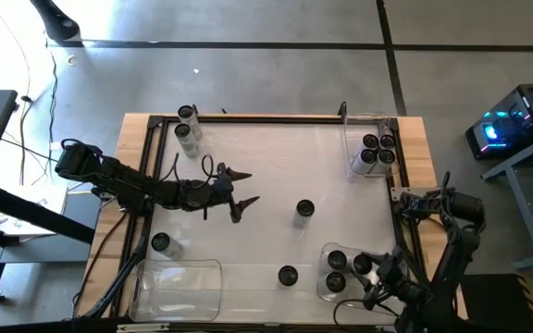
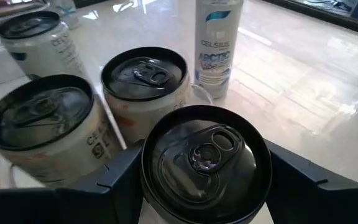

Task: Sort soda cans
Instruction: Put the right white-yellow soda can into the bottom right transparent bin, then put the white-yellow soda can into the bottom right transparent bin

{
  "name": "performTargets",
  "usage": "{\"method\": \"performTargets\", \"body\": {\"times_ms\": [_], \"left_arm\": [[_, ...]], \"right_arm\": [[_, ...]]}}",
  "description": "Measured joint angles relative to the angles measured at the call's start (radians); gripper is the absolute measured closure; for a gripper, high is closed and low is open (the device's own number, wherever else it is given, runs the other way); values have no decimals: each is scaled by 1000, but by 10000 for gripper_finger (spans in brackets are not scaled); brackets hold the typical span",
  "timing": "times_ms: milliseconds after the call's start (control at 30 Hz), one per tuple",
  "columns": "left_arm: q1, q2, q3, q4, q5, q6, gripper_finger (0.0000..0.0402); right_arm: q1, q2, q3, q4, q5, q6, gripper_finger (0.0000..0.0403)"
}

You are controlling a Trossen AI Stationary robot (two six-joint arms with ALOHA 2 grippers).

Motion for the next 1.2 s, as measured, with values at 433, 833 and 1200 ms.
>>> {"method": "performTargets", "body": {"times_ms": [433, 833, 1200], "left_arm": [[0, 0, 0, -1, 7, 0, 44], [0, 0, 0, 17, 7, 0, 44], [-112, 1, 103, -126, -195, 151, 48]], "right_arm": [[-61, 5, 0, 30, 1, -87, 163], [-61, -20, 57, -41, -22, -44, 37], [-75, -96, 266, -42, -2, -255, 33]]}}
